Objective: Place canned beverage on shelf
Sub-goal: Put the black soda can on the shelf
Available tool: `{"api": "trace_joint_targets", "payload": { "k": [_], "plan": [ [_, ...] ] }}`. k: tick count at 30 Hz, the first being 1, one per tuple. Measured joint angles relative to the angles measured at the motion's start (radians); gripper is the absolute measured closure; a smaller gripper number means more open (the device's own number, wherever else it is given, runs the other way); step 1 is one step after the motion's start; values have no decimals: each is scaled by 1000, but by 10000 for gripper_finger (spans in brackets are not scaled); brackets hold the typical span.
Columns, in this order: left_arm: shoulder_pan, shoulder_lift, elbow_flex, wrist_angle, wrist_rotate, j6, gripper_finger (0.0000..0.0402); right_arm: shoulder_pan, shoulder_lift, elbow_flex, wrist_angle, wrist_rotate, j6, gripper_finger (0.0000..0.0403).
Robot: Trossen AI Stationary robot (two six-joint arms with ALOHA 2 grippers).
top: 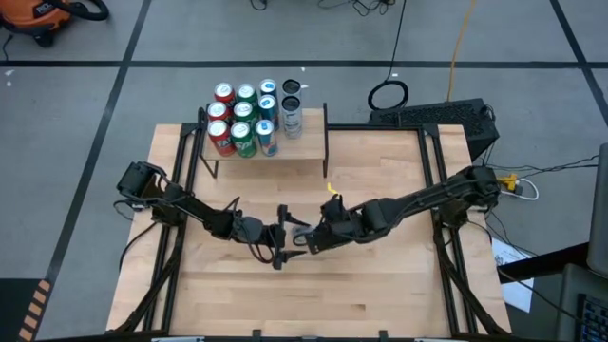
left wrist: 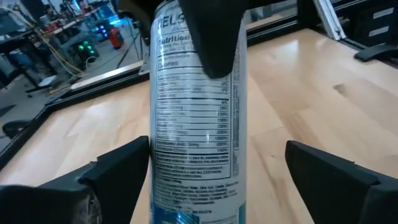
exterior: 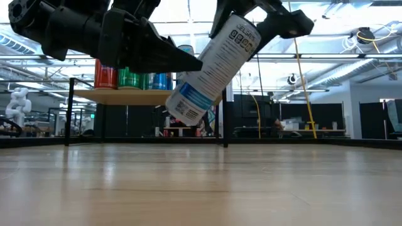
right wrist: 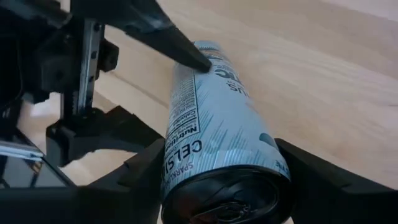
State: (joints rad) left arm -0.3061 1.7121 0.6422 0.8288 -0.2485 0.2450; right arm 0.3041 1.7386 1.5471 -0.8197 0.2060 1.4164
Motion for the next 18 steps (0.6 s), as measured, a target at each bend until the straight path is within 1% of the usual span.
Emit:
{"api": "trace_joint_targets", "payload": {
  "k": [4, 10, 13, 18],
  "plan": [
    [0, 0, 0, -12, -29, -1, 33, -10, 0, 0, 43, -3, -27, 161],
    [1, 0, 0, -12, -136, -21, 41, -11, -1, 0, 101, 2, -42, 161],
    [4, 0, 0, -11, -146, -27, 60, -11, -1, 0, 107, 6, -42, 161],
    [3, 0, 0, -6, -144, -27, 118, -11, -2, 0, 108, 11, -58, 158]
  ]
}}
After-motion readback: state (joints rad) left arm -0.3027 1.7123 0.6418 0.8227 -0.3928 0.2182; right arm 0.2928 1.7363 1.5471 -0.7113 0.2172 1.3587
